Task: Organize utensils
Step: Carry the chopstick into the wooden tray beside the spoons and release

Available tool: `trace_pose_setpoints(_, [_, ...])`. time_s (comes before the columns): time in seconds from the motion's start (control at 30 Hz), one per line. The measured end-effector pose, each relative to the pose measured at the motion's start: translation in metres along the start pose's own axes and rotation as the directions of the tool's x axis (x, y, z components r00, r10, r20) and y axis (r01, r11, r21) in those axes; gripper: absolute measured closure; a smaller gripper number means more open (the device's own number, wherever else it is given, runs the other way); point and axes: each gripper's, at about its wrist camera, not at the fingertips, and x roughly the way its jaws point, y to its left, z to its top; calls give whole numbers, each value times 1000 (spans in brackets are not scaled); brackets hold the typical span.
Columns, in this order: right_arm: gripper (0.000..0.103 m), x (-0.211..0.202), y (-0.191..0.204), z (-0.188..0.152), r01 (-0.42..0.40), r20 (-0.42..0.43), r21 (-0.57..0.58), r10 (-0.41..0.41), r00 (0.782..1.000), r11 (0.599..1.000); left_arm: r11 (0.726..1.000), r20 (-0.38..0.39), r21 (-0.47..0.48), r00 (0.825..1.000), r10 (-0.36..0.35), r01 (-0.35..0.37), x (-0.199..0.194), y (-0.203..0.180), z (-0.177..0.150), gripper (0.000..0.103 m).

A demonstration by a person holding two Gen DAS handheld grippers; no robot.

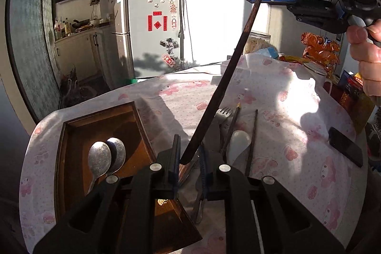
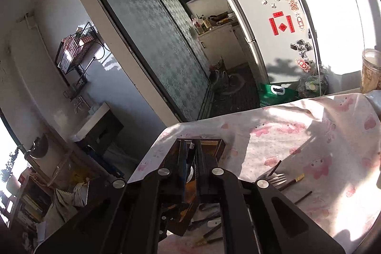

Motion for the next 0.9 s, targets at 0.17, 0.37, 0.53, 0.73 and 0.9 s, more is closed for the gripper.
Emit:
trace_pose_setpoints(0.17, [96,57,4,10,-27,-68,38,30,997,999,997,-27,-49,998,51,-52,-6,36,-13,87])
trace_pose_setpoints(0.37, [96,113,2,13,-58,-122,91,69,990,994,991,-53,-105,995,83,-88,-8,69,-25,88])
trace_pose_setpoints(0.53, [96,146,6,11,-55,-169,84,68,983,995,986,-97,-118,990,105,-116,-4,84,-36,90])
trace_pose_setpoints(0.73, [95,176,1,5,-27,-210,98,47,977,995,983,-120,-136,987,105,-121,-1,96,-46,90])
trace_pose_setpoints(0.9, [93,206,-9,-1,29,-269,106,1,963,994,984,-133,-137,986,96,-114,5,96,-52,89])
